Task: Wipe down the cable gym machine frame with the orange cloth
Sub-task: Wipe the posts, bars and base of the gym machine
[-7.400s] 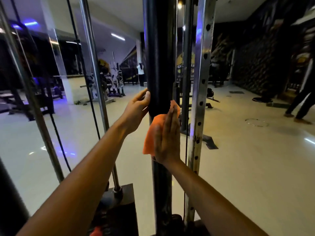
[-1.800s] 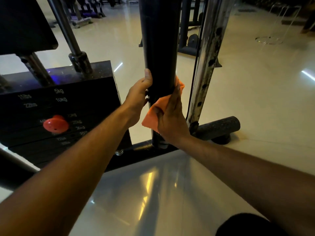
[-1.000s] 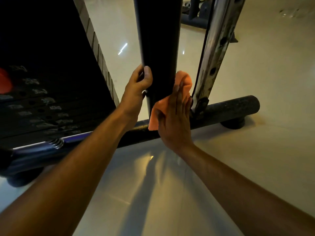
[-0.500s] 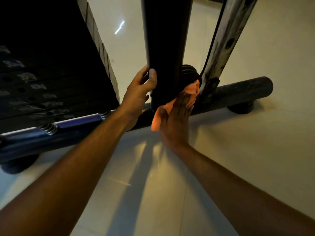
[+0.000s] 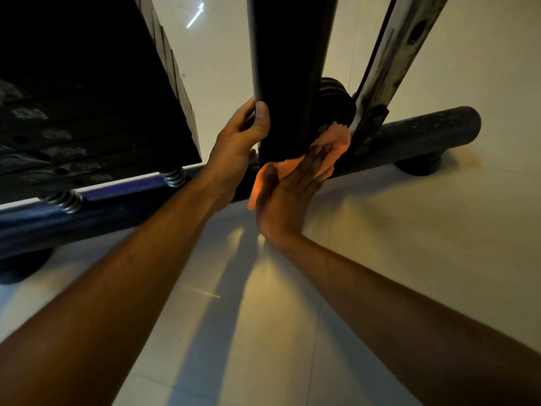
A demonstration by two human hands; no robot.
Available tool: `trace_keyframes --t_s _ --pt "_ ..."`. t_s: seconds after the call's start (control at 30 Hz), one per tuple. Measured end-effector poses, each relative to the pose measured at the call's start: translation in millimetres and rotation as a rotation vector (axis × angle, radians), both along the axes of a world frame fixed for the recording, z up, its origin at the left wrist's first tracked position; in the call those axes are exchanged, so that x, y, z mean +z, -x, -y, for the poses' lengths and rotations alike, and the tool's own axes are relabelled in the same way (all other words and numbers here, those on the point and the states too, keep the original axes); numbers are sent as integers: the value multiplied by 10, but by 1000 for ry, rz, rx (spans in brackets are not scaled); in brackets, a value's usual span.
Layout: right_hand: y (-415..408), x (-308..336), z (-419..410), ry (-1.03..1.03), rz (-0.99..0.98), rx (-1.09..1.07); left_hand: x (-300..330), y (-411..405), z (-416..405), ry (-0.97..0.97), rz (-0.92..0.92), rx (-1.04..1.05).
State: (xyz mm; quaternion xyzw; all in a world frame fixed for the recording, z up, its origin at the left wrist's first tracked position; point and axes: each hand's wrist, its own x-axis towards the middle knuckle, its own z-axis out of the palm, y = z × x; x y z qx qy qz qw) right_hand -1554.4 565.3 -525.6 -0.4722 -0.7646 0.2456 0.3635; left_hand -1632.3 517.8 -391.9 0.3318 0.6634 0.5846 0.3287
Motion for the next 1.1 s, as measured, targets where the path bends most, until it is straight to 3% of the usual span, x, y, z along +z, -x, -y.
trace_keyframes --t_s 0.2,0.27,0.37,0.43,0.57,0.6,0.63,0.73,0.8,1.0,1.1 --pt "-530 -382 -432 -410 360 278 -100 77 20 5 -25 -55" --pt "-475 -294 -345 -302 262 245 -134 93 27 9 -25 -73" --pt "-86 -29 -33 17 -12 70 -213 134 25 22 -31 -87" --pt "-9 29 12 51 -49 22 -276 157 42 37 -33 -102" --pt "-528 -352 -309 -383 326 257 -326 181 72 23 -7 -126" --pt "-604 -399 -365 -386 377 273 -316 191 76 29 -14 -133" --pt "-588 -393 -352 -332 352 242 -312 204 80 41 -21 -140" --pt "-224 -151 -93 57 21 91 -300 235 89 52 -28 -155" --pt "-120 -17 27 212 -147 81 -283 231 101 47 -27 -173" --pt "-401 253 -23 285 -404 181 -236 234 135 1 54 -272" --pt "-304 251 3 188 -315 259 -196 220 137 10 40 -249"
